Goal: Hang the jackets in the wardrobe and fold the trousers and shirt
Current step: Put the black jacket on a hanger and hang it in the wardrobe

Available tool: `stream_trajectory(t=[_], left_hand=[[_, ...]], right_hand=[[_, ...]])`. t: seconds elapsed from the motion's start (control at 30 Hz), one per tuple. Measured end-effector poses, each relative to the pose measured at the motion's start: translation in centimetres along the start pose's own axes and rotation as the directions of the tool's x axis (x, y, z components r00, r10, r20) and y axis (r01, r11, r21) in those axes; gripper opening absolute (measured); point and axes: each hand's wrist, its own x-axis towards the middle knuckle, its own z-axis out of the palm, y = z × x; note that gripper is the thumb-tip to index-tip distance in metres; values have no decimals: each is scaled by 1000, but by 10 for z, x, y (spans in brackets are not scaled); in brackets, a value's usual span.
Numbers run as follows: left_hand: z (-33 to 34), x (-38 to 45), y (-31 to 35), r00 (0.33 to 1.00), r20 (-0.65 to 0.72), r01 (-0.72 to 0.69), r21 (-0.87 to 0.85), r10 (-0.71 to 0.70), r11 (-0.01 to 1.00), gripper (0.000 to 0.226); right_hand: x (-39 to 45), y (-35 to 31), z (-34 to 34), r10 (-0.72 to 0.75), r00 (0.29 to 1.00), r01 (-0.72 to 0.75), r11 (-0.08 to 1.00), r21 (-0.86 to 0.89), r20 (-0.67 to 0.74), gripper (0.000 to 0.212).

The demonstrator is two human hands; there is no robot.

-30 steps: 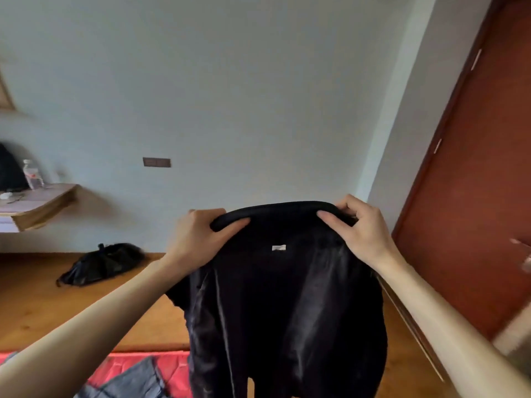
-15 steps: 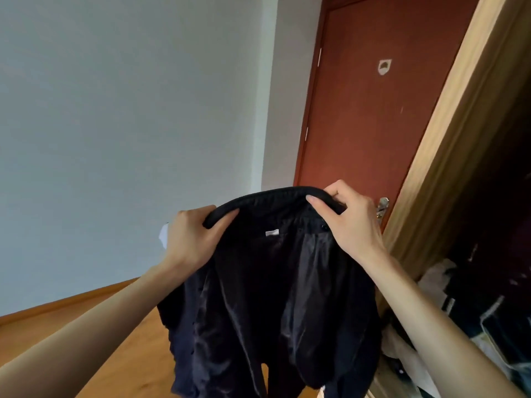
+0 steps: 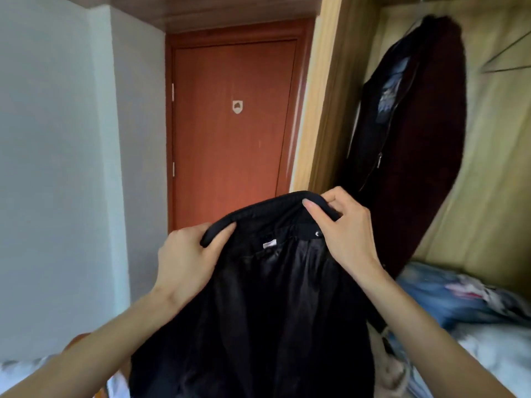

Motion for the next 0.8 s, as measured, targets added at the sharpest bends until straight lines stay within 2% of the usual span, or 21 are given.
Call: stream_trajectory(t=[0.07, 0.27, 0.53, 0.7, 0.8], left_hand=[[20, 14, 10, 999, 32, -19, -75, 21, 997, 66], [69, 45, 66, 990, 77, -95, -289, 122, 953, 42], [125, 84, 149, 964, 147, -133, -461, 224, 877, 52], [162, 109, 209, 942, 111, -188, -610, 317, 770, 57], [185, 128, 248, 935, 116, -173, -678, 336, 715, 60]], right_hand=[[11, 1, -16, 24, 999, -26, 999, -41, -45, 31], [31, 10, -73, 39, 978, -71, 986, -149, -203, 28], [48, 17, -163, 7, 952, -95, 957, -273, -306, 25], [73, 26, -224, -27, 952, -88, 929, -360, -304, 31], [92, 35, -257, -70, 950, -63, 913, -404, -306, 34]])
